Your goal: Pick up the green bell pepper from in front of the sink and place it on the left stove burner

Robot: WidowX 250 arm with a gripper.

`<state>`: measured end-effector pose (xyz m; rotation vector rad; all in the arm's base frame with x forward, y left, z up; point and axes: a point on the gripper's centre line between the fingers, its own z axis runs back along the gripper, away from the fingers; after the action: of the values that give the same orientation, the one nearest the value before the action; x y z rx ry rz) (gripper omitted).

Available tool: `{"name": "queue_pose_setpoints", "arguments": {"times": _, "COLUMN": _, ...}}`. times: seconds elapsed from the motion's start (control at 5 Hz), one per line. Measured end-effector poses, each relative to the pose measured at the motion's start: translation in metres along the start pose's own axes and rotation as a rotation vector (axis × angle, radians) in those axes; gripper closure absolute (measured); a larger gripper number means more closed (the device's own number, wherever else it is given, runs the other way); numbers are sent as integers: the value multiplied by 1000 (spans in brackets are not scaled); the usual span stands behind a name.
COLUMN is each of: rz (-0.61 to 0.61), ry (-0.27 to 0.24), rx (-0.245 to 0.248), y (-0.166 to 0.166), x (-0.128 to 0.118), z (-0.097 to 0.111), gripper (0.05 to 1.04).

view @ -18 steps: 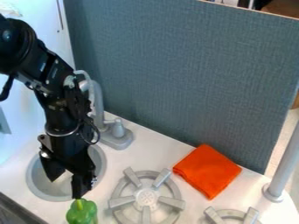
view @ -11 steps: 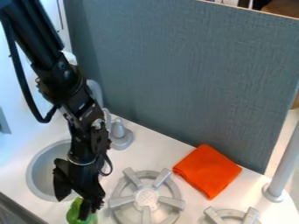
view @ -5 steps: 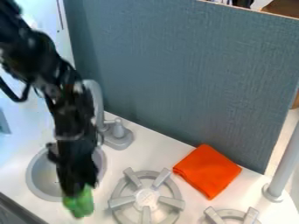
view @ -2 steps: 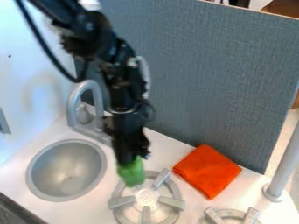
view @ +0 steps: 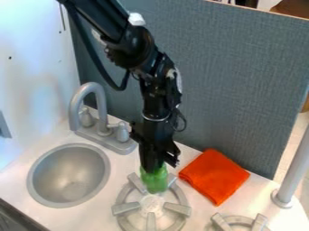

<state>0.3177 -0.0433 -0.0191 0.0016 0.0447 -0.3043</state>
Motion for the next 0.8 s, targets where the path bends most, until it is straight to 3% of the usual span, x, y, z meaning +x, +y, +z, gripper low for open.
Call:
{"name": "queue_pose_setpoints", "arguments": {"times": 0.2, "rz": 18, "ry": 75, "rx": 32, "y": 3, "x": -4, "z": -21, "gripper": 968}}
{"name": "queue_pose_setpoints", "arguments": {"times": 0.4, "rz": 4, "ry": 103, "rx": 45, "y": -2, "x": -4, "z": -31, "gripper": 972}}
{"name": "queue_pose_setpoints", "arguments": {"times": 0.8, "rz": -12, "ry": 104, "rx": 43, "y": -13, "x": 7, "z": -32, "gripper": 948}}
